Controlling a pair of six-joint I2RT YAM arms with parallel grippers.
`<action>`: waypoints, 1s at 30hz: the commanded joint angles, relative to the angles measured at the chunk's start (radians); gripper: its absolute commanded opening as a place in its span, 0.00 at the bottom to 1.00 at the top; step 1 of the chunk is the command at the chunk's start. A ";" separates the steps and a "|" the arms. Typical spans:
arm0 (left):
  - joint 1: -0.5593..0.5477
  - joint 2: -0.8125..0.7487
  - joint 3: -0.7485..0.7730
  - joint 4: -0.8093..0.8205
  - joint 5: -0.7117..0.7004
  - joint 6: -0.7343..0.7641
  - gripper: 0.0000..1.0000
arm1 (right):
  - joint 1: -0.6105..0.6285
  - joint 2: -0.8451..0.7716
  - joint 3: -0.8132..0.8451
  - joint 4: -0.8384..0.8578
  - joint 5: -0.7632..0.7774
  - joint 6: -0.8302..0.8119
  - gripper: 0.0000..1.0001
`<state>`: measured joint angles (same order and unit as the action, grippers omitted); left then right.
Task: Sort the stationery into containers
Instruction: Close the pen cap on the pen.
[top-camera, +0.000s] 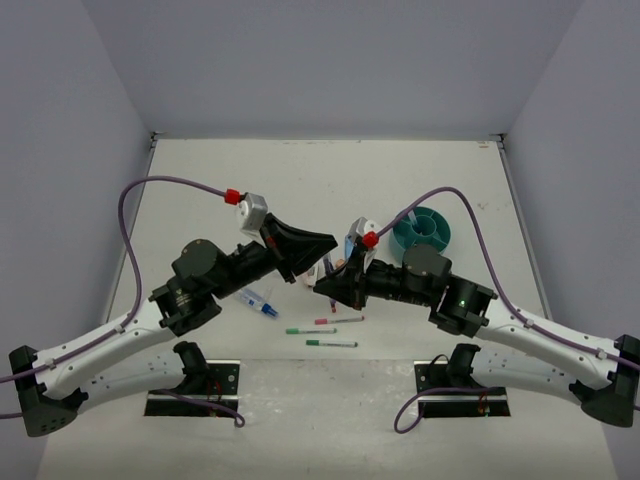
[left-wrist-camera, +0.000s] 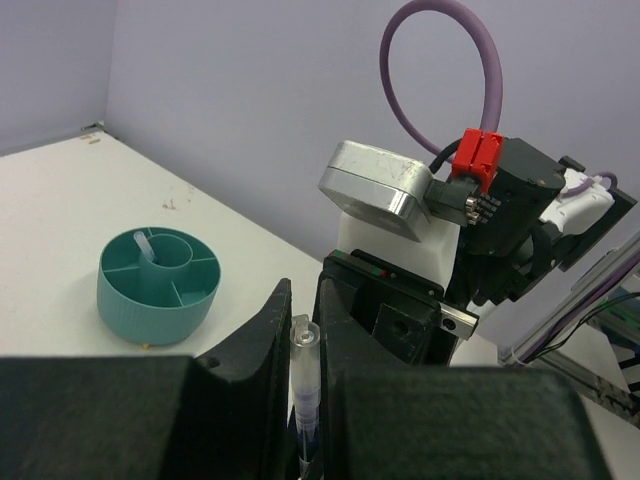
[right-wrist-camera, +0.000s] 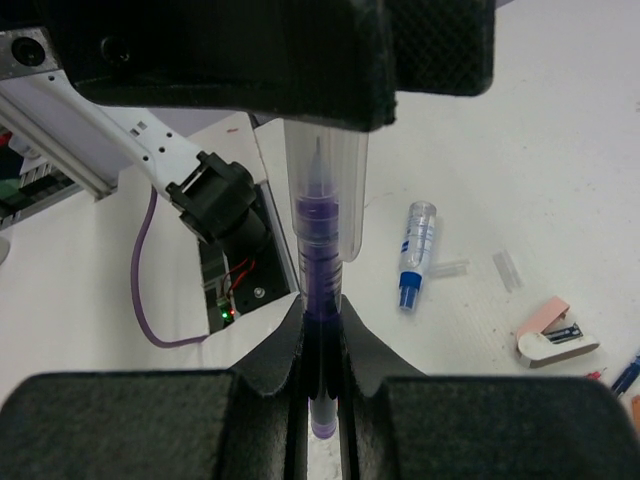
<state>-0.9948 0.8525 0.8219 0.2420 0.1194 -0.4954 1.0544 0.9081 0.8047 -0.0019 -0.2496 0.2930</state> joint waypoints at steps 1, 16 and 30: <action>-0.002 0.016 -0.093 -0.033 0.003 -0.057 0.00 | -0.004 -0.045 0.097 0.132 0.151 0.037 0.00; -0.097 0.048 -0.204 0.026 -0.137 -0.125 0.00 | -0.075 0.022 0.333 0.166 0.096 0.033 0.00; -0.235 0.084 -0.278 0.066 -0.279 -0.155 0.00 | -0.229 0.156 0.476 0.129 -0.034 0.080 0.00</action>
<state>-1.1235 0.8888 0.6467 0.7061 -0.3541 -0.6413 0.9040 1.0737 1.2017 -0.4074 -0.4157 0.3329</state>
